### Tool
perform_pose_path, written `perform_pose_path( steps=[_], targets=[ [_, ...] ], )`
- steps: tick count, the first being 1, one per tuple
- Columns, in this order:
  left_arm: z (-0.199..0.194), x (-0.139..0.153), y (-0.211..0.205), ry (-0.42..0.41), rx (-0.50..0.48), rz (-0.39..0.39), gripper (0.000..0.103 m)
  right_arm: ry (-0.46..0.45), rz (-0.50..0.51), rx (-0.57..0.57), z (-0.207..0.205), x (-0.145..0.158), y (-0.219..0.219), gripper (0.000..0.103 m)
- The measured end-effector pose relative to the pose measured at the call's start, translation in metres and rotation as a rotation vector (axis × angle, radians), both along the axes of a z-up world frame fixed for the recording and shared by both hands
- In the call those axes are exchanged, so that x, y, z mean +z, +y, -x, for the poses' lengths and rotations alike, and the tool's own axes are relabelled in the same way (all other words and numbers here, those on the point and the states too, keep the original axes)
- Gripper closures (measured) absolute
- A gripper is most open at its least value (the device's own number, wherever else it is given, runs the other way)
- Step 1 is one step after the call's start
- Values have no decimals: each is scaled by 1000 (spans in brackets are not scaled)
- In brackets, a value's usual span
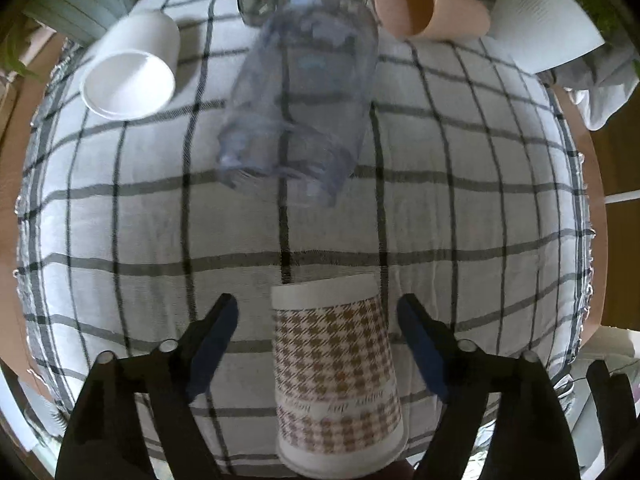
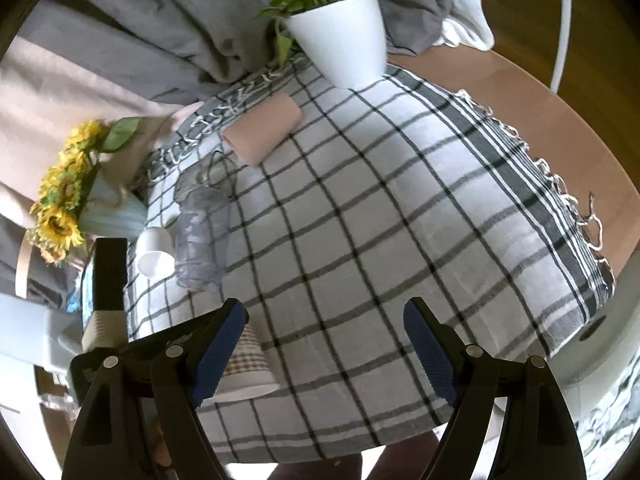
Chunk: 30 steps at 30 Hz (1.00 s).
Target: Flip cup upside down
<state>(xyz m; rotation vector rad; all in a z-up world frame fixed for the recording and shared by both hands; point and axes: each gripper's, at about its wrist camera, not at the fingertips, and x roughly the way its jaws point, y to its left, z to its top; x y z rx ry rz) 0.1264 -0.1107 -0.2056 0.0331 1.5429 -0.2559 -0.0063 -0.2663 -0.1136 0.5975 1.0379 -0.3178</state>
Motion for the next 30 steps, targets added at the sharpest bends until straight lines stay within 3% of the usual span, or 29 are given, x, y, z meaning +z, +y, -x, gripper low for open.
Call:
perform_pose_path(
  steps=[6, 9, 15, 20, 27, 30],
  targets=[
    [4, -3, -3, 12, -17, 6, 47, 18, -14, -17, 3, -6, -5, 21],
    [8, 8, -7, -37, -36, 5, 47, 16, -19, -6, 3, -7, -5, 21],
    [17, 43, 4, -144, -23, 92, 47, -16, -10, 5, 6, 1, -5, 21],
    [18, 41, 7, -212, -42, 112, 47, -46, 39, 14, 9, 11, -4, 21],
    [42, 55, 1, -379, -96, 97, 47, -50, 81, 25, 12, 14, -6, 21],
    [44, 48, -8, -384, -125, 74, 48, -52, 103, 30, 14, 16, -6, 22]
  ],
)
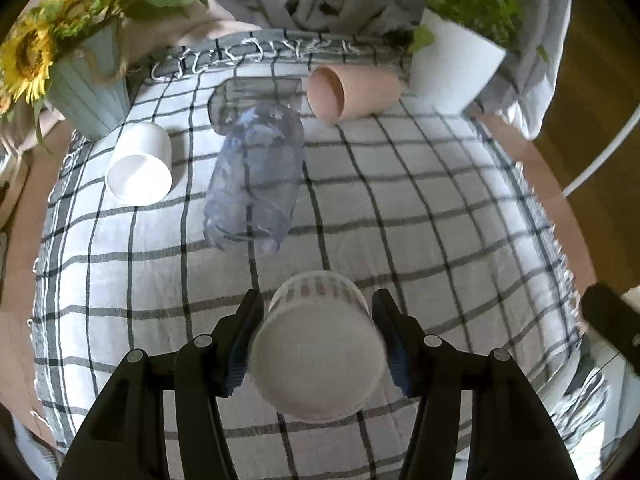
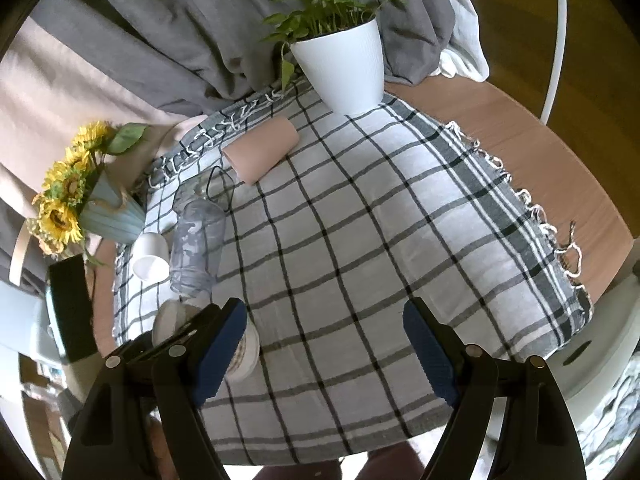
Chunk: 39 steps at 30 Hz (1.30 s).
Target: Flip cup upside down
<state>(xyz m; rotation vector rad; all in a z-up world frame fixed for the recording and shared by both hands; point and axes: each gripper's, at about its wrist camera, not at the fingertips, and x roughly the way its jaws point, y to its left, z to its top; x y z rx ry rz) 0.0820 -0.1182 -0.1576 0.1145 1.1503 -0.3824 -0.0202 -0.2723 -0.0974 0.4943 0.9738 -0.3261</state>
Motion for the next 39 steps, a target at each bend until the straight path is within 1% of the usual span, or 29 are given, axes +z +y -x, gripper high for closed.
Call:
perform_pose_path(
  steps=[2, 10, 15, 16, 17, 18, 19, 21, 23, 24, 26, 28, 30, 33, 36, 39],
  targets=[
    [0, -4, -2, -6, -2, 2, 47, 3, 13, 0, 1, 0, -1, 22],
    [-12, -10, -9, 14, -3, -6, 47, 8, -7, -22, 4, -4, -5, 23],
    [-18, -10, -9, 42, 12, -13, 46, 8, -11, -21, 4, -4, -5, 24],
    [-19, -9, -9, 48, 17, -21, 39, 7, -9, -21, 3, -3, -5, 24],
    [-19, -8, -8, 49, 21, -22, 34, 8, -7, -18, 3, -3, -6, 24],
    [-19, -7, -8, 47, 22, -15, 25, 9, -5, -19, 3, -3, -6, 24],
    [-18, -4, -6, 41, 27, -3, 20, 11, -4, -20, 3, -4, -7, 23],
    [-17, 2, -4, 26, 36, 9, 15, 11, -1, -22, 4, -4, -5, 23],
    [-15, 10, -3, 22, 36, 5, 14, 8, 2, -20, 5, -3, -5, 20],
    [-13, 13, -2, 20, 34, 6, 13, 6, 8, -18, 6, -2, -5, 20],
    [-8, 24, 1, 5, 42, 4, 7, -8, 21, -20, 9, 4, -2, 19],
    [-1, 38, 8, -34, 63, 7, 0, -28, 40, -16, 13, 13, 1, 16],
    [6, 52, 15, -85, 89, -19, 0, -48, 68, -5, 15, 22, 6, 14],
    [17, 71, 26, -145, 100, -40, 0, -70, 102, 32, 16, 34, 17, 11],
    [28, 85, 39, -185, 127, -55, 0, -92, 106, 66, 18, 43, 26, 11],
    [36, 95, 55, -204, 161, -51, 0, -110, 119, 93, 20, 51, 35, 10]
  ],
)
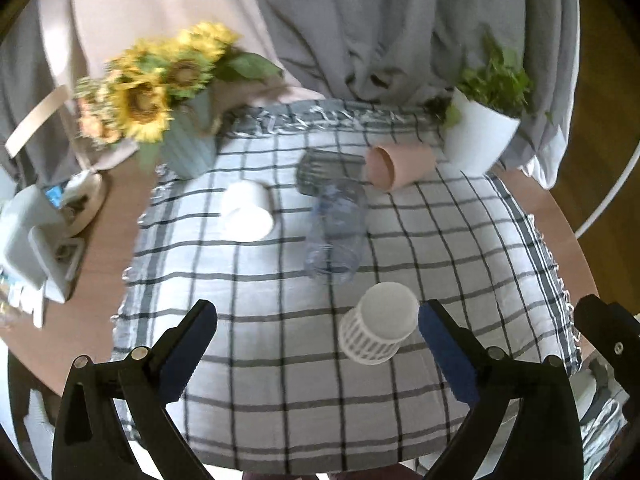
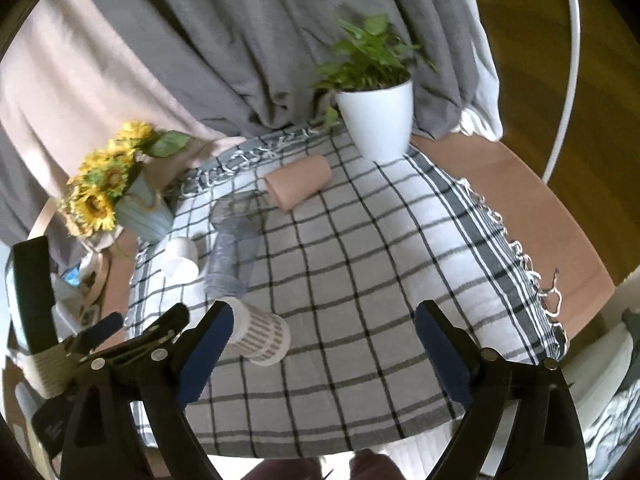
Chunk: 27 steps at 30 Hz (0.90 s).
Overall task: Flip cup upside down
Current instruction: 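Lower the flipped cup onto the cloth and open the right tool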
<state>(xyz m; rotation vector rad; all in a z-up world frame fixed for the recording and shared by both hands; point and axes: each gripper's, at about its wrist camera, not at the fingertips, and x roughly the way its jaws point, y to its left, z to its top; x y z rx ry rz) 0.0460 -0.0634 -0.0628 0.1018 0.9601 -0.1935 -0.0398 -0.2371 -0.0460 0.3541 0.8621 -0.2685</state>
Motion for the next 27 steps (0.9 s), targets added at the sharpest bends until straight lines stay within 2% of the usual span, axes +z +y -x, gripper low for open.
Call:
perform_pose_path(
  steps=[5, 12, 19, 27],
  targets=[
    [15, 14, 21, -32, 44, -5, 0, -10, 3, 44, 1, 9, 12, 10],
    [36, 30, 35, -79, 55, -18, 0, -6, 32, 108, 2, 15, 32, 10],
    [49, 36, 38, -134, 68, -81, 0, -7, 78, 112, 7, 16, 41, 10],
    [50, 38, 49, -148, 99, -69, 0, -9, 94, 134, 8, 19, 48, 8]
  ],
)
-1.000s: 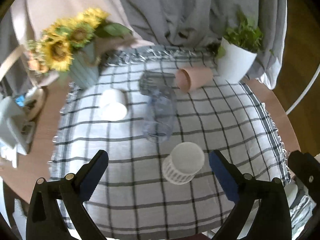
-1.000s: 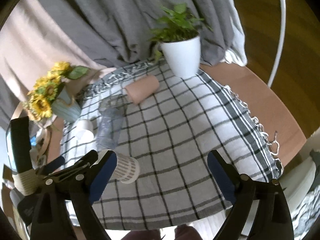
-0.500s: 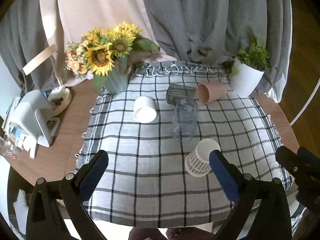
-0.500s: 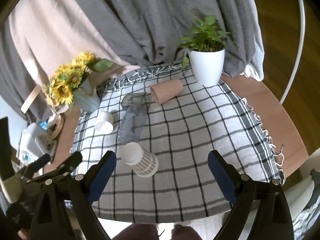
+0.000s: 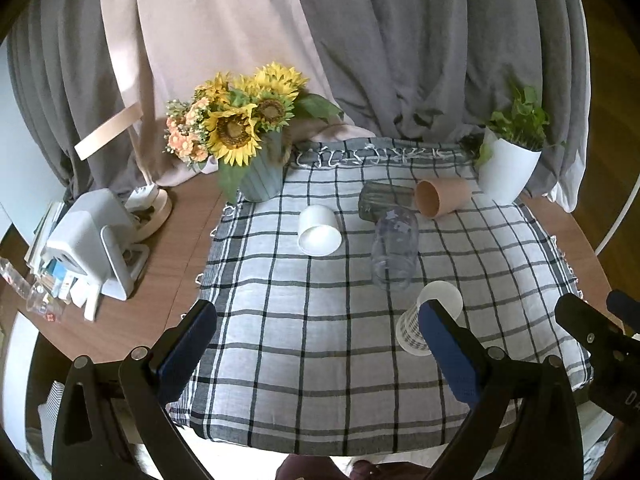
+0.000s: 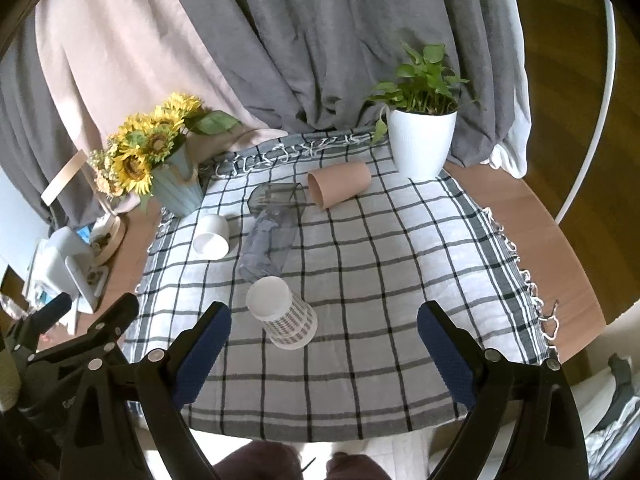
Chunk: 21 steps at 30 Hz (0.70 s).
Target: Flip cup upside down
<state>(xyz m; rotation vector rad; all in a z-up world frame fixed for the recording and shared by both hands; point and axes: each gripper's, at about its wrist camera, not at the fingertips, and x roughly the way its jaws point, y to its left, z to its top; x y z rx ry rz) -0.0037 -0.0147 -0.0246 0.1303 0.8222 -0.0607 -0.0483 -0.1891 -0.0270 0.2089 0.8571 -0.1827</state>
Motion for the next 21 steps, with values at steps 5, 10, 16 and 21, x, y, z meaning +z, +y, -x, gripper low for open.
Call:
perform_pose_path(
  steps=[5, 10, 16, 21],
  targets=[
    [-1, -1, 2, 4, 6, -4, 0, -5, 4, 6, -1, 0, 3, 8],
    [-3, -3, 5, 8, 12, -4, 0, -3, 7, 7, -1, 1, 4, 8],
    [-3, -4, 7, 7, 15, -4, 0, -3, 5, 5, -2, 0, 6, 8],
    [-3, -4, 7, 7, 15, -5, 0, -3, 6, 3, -2, 0, 8, 8]
  ],
)
